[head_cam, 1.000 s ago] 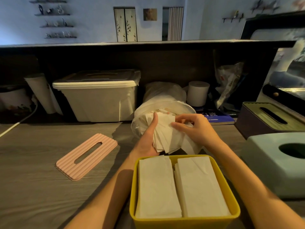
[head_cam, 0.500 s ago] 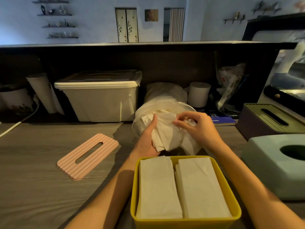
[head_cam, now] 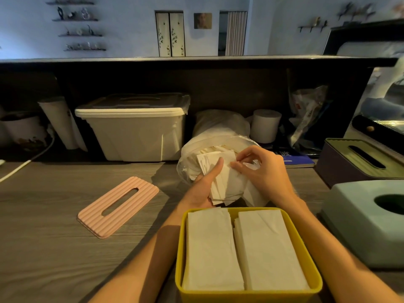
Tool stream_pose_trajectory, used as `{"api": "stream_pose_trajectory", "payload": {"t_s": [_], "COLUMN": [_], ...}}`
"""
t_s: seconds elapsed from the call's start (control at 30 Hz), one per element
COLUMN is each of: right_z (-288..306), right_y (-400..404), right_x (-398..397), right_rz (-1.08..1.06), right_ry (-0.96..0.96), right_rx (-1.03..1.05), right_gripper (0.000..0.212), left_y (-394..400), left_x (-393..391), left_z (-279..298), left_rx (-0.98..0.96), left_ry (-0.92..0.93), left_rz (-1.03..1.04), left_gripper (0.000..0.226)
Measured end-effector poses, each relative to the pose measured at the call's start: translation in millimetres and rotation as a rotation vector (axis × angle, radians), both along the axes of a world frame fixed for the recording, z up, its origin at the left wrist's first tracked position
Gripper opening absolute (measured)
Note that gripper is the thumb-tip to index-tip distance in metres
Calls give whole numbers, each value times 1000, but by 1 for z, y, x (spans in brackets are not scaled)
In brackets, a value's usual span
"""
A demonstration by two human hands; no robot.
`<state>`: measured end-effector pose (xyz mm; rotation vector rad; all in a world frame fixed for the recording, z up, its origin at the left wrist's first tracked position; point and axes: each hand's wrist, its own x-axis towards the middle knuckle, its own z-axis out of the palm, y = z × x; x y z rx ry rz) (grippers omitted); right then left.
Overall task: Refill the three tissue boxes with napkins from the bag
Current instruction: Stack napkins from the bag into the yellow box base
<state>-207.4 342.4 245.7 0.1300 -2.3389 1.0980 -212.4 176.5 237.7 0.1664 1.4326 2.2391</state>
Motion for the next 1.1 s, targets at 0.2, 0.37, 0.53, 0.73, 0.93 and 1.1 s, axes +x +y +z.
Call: {"api": "stream_pose_trajectory", "payload": {"t_s": [0.2, 0.37, 0.53, 0.73, 0.93, 1.1], "right_z": [3, 8, -1, 3, 14, 24], "right_y": [-1, -2, -8, 2, 13, 17], "right_x": [2, 1, -1, 2, 9, 13], "right_rz": [26, 43, 7, 34, 174, 400], "right_ry": [10, 71, 141, -212, -305, -346], "right_rx": [-222, -504, -382, -227, -180, -457], "right_gripper": [14, 17, 22, 49, 13, 28], "left_y": [-3, -1, 2, -2, -5, -22], "left_x": [-2, 1, 4, -10, -11, -5], "left_z": [-6, 0, 1, -13, 0, 4], "left_rx": [29, 11, -57, -172, -132, 83], "left_ry": [-17, -29, 33, 227, 69, -255], "left_rz": [78, 18, -90, 106, 157, 19], "left_gripper": [28, 6, 70, 33, 37, 42]}}
